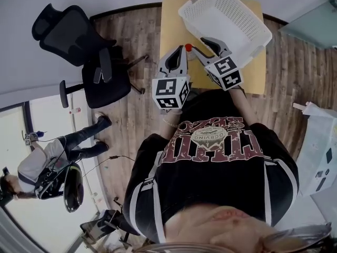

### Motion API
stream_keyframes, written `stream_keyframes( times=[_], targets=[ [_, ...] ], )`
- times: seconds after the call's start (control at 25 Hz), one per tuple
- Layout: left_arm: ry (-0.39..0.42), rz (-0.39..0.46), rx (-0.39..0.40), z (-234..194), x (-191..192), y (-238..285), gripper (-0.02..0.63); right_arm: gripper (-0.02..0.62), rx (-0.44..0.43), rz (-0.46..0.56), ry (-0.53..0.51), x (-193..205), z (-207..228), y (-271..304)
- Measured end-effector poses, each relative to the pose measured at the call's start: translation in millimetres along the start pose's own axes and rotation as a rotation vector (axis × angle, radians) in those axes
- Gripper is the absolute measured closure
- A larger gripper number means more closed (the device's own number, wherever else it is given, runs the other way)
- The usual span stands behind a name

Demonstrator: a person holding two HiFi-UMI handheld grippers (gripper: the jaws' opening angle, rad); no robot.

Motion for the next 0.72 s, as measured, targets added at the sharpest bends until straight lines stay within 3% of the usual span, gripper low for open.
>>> stream_keyframes(
  times=[0.4,0.72],
  targets=[
    [0.025,-0.004,0.047,15,-6,15,0.565,0.426,0.040,0.043,0.025,-9,16,-21],
    [0.041,-0.007,0.107,29,-8,30,0.565,0.482,0.151,0.098,0.038,-14,36,-41]
  ],
)
Point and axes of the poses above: the fingertips, and each gripper's own axes: y forward along the fingers, z to its right, x out of its underside, the point moved 5 cm from there along -y, backward along the fingers, and after that the axes turned 1 degree about y, right-handed, at the moved point
